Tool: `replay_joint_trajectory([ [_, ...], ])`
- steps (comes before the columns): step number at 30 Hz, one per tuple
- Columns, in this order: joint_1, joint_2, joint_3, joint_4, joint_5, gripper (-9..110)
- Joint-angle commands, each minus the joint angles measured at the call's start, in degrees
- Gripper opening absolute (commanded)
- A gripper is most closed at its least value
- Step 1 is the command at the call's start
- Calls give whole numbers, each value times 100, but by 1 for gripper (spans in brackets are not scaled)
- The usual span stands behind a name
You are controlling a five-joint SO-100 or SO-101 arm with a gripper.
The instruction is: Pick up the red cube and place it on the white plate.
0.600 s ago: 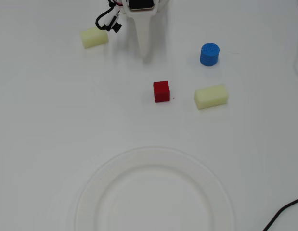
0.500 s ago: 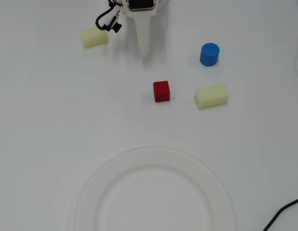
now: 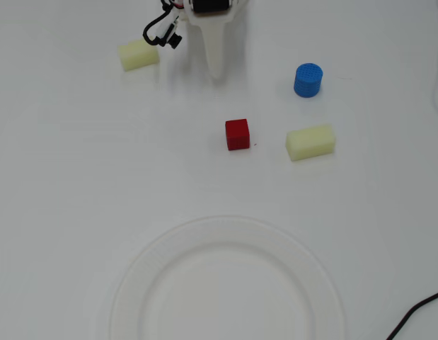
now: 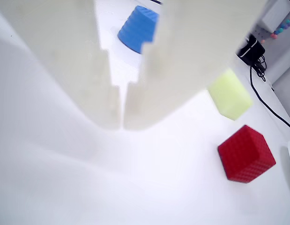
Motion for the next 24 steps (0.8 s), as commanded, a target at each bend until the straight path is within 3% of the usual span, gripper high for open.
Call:
replay_joint_trajectory([
  [1,334,44,-255,-246,114,0],
  [4,343,-413,-1090,-220,141,0],
  [9,-149,-3173,-3533,0,457,0],
  [13,-589,-4395,-4957,132,299,2],
  [17,-1187,-5309,-5695,105,97,10],
  [24,-1037,-7418,-6012,53,114,25],
])
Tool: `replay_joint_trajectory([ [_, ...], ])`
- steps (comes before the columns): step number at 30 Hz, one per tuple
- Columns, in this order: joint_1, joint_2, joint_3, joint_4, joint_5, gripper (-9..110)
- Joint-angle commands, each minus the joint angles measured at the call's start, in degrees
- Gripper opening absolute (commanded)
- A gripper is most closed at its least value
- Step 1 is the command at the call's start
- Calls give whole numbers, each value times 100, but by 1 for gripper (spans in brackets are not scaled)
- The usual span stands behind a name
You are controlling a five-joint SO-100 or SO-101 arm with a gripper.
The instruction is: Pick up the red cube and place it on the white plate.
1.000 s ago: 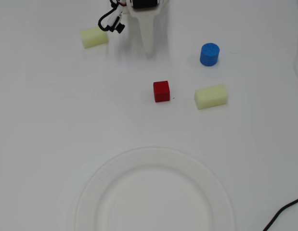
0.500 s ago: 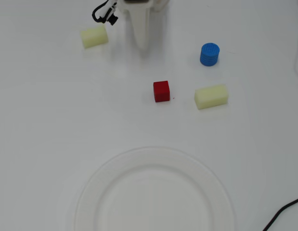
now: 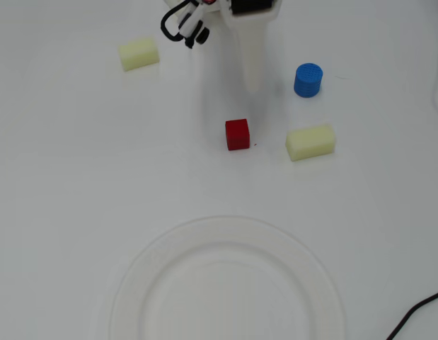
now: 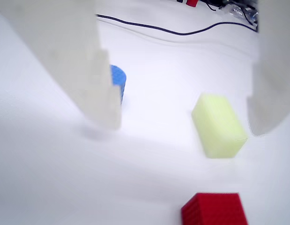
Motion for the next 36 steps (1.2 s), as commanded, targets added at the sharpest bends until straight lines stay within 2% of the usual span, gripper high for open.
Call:
replay_joint_trajectory([
  [1,9,-624,-237,-97,88,28],
  [5,79,-756,114,-694,18,37],
  [22,589,-2382,-703,-1239,-264,35],
  [25,589,-2496,-703,-1327,-413,31],
  [29,448,-2654,-703,-1345,-817,19],
  [36,431,-2654,-721,-1600,-580,0],
])
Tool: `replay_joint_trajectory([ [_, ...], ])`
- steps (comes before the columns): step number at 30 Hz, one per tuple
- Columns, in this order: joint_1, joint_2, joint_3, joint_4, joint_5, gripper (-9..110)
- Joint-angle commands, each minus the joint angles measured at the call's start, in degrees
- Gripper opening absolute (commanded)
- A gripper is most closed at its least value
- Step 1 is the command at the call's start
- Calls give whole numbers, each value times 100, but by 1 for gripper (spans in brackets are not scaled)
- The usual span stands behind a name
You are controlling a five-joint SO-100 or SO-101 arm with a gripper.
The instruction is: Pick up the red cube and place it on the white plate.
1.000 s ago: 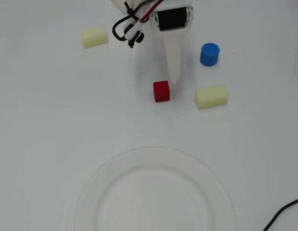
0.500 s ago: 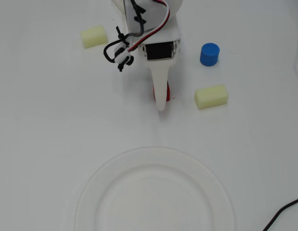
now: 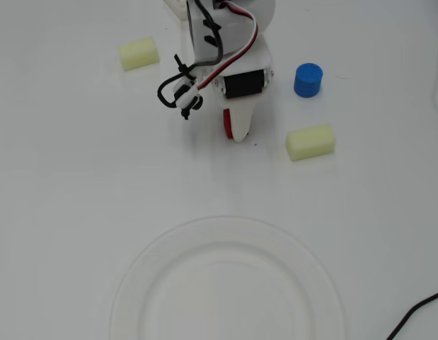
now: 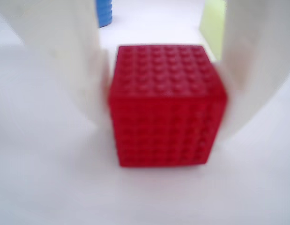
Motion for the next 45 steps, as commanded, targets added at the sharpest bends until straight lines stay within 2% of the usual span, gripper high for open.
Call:
replay_joint_trajectory([
  [1,9,79,-149,-149,114,0],
  [5,44,844,114,-369,211,0],
  [11,26,4017,1978,-2549,-554,0],
  [16,132,4764,2531,-3647,-1072,0],
  [23,650,2848,1819,-5335,-1257,0],
  [27,703,1626,1248,-6205,-1687,0],
  [36,615,-554,-466,-6258,-1494,0],
  [45,475,-1485,-404,-6275,-1503,0],
])
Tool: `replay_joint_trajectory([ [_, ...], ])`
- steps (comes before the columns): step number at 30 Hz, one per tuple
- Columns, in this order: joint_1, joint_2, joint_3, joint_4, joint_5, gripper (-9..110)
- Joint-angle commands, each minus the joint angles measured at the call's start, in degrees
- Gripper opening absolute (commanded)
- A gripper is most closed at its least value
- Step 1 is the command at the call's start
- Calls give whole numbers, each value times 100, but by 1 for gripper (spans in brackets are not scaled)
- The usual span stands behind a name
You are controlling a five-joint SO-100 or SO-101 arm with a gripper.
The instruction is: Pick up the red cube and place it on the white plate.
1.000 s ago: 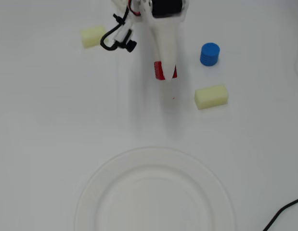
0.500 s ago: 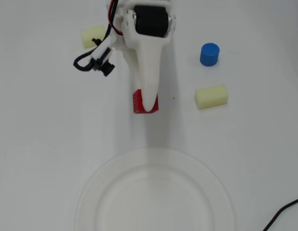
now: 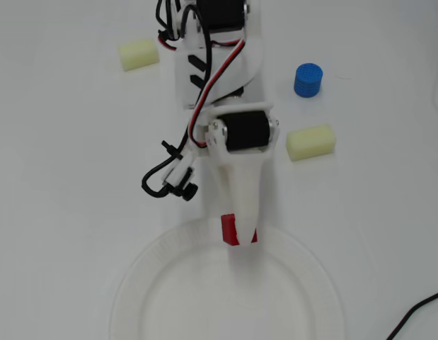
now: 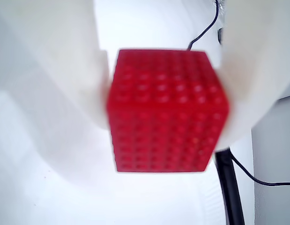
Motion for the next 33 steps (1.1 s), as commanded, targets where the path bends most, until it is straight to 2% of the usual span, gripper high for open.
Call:
replay_joint_trajectory([
  [1,70,-70,-62,-123,70,0],
  [6,105,9,-88,79,9,4],
  [15,167,659,-334,1292,-185,16],
  [20,281,1327,-343,1749,571,24],
  [24,264,2092,-343,2294,633,27],
  [28,334,3076,-325,3516,984,31],
  [33,281,5555,694,5212,1424,36],
])
